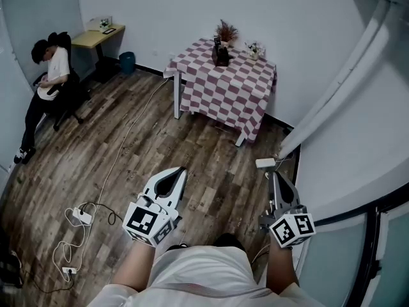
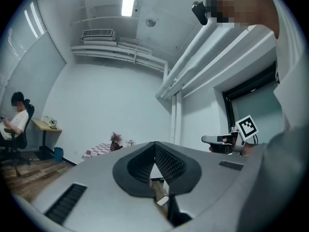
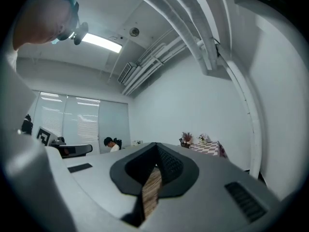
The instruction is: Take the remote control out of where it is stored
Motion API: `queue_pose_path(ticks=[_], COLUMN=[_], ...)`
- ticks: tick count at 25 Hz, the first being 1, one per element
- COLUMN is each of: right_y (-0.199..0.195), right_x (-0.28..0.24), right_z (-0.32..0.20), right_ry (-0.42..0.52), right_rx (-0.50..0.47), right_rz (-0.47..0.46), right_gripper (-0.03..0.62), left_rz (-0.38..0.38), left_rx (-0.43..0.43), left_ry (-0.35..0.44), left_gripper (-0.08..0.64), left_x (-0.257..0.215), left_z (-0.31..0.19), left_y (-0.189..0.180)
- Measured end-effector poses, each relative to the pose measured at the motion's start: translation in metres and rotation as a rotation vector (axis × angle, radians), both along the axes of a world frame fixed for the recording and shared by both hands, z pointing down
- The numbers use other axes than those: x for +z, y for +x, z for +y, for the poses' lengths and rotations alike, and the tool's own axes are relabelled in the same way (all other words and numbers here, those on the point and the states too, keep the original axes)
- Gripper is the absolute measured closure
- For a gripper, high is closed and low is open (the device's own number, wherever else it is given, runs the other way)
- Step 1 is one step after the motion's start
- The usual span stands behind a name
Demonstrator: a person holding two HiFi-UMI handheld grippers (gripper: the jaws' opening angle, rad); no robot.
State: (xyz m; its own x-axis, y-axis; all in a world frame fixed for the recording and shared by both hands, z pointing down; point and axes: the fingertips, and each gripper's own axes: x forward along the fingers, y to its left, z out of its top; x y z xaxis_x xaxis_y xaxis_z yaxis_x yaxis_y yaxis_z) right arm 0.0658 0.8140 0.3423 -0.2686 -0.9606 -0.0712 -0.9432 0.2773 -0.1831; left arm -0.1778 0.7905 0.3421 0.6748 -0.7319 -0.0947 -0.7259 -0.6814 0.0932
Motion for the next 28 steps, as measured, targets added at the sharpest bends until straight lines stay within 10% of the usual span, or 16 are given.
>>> queue_pose_path(ticks=[17, 28], right_y=[-0.035, 0.018], right_x=[0.003, 0.001], right_z=[-0.130, -0.254], right_ry=[-0.007, -0.036], right_rx=[-0.143, -0.207], right_rz=[0.033, 0.021], right_gripper=[0.580, 0.580], left_rz=[-0.052, -0.055], left_rx=[-0.103, -0.180], left_ry=[0.019, -0.013], left_gripper=[0.551, 0.551], left_x=[0.006, -0.001], left_z=[-0.091, -0.200], left_y=[-0.018, 0.029])
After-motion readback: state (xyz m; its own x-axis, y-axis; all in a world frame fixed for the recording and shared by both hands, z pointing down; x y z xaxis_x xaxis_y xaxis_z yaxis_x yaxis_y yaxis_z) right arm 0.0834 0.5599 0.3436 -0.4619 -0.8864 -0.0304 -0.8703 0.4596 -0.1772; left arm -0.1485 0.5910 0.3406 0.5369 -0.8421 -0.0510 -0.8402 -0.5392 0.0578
